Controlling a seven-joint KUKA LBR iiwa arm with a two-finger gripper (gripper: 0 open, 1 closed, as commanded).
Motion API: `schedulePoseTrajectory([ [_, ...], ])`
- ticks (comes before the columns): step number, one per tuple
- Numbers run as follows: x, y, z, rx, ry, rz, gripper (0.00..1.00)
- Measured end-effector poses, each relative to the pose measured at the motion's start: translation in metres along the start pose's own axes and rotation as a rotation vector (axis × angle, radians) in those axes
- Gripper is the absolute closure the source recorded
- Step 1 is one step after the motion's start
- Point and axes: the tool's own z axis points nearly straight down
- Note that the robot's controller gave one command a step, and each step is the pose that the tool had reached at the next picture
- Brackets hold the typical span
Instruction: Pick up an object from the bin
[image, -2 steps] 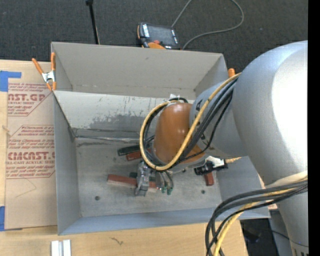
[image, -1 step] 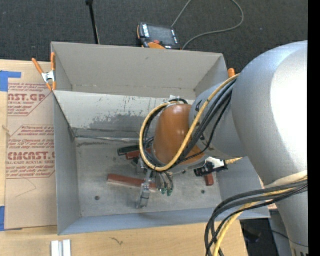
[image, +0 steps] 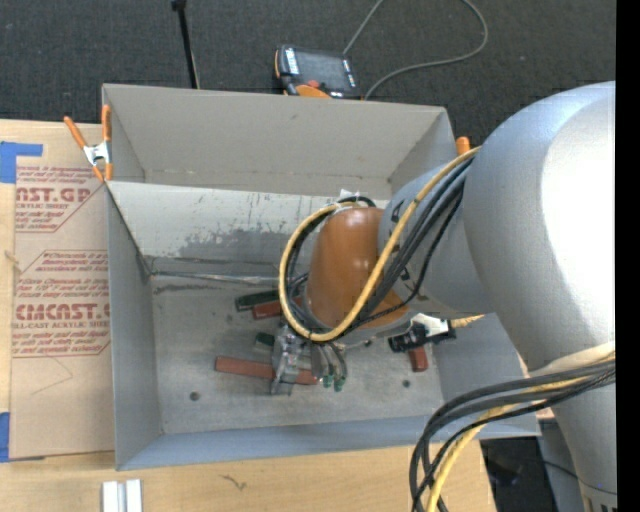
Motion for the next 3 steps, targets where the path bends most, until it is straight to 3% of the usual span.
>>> schedulePoseTrajectory([
  [1, -0.055, -0.033, -0.012, 0.003, -0.002, -0.399, 1.00],
  [2, -0.054, -0.031, -0.012, 0.001, 0.000, -0.399, 0.00],
  [3, -0.087, -0.072, 0.001, 0.002, -0.003, -0.261, 0.00],
])
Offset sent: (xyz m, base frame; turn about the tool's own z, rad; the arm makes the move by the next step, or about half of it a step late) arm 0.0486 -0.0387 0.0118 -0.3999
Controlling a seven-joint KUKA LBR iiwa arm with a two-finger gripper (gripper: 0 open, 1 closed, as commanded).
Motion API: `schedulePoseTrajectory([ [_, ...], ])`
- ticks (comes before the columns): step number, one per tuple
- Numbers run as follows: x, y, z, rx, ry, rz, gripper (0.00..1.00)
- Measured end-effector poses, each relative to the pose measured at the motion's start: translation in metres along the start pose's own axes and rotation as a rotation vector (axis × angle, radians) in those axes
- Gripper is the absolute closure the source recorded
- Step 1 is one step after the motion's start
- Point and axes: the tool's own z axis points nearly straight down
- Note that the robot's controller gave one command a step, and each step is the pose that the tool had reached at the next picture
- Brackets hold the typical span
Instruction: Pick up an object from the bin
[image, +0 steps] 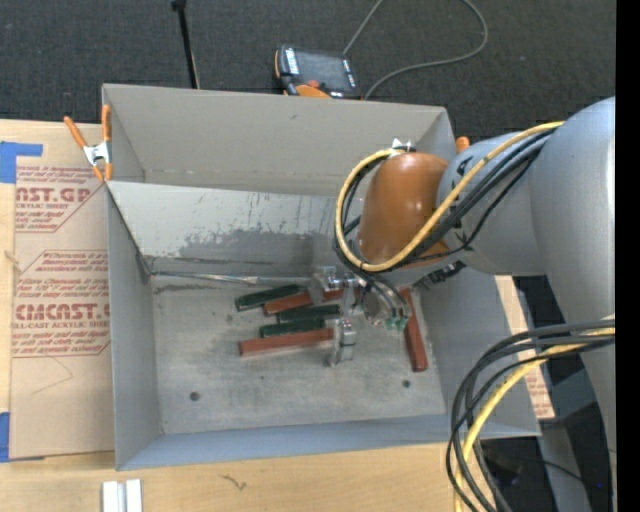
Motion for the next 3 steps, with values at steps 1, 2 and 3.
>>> schedulePoseTrajectory([
  [1, -0.017, 0.062, -0.033, -0.003, -0.001, -0.162, 0.00],
  [2, -0.016, 0.074, 0.000, -0.002, -0.001, -0.400, 0.00],
  [3, -0.015, 0.074, -0.001, -0.003, 0.007, -0.399, 1.00],
])
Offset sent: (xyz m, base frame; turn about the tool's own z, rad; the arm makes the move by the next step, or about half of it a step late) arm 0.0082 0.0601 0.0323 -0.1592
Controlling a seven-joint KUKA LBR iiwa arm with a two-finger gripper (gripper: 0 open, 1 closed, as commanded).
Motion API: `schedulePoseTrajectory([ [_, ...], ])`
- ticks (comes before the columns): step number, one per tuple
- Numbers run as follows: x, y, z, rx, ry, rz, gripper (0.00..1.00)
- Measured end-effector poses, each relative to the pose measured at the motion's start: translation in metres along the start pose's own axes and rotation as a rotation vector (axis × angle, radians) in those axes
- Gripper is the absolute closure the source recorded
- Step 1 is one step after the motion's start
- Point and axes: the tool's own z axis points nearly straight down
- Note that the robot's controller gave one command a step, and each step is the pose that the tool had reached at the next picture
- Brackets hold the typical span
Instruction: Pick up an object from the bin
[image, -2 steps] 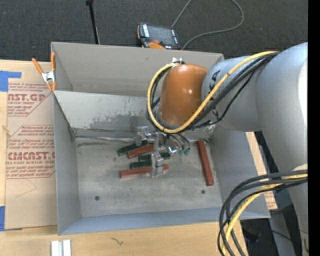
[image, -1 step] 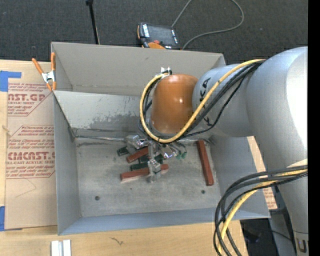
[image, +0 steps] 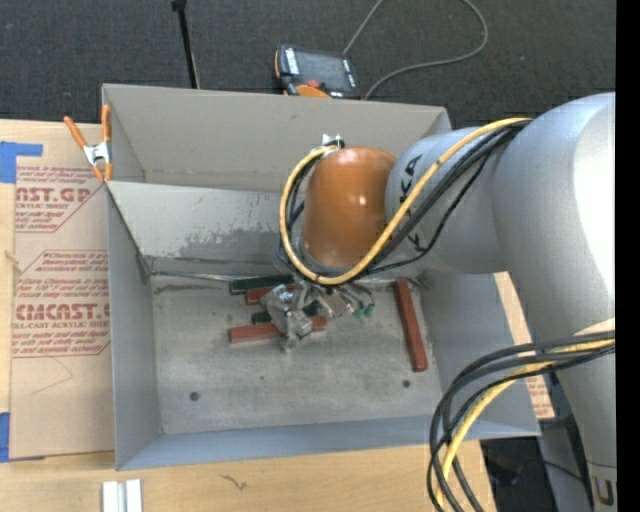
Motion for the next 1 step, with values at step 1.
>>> schedulePoseTrajectory([
  [1, -0.0004, 0.0000, 0.0014, 0.001, -0.005, 0.000, 0.00],
])
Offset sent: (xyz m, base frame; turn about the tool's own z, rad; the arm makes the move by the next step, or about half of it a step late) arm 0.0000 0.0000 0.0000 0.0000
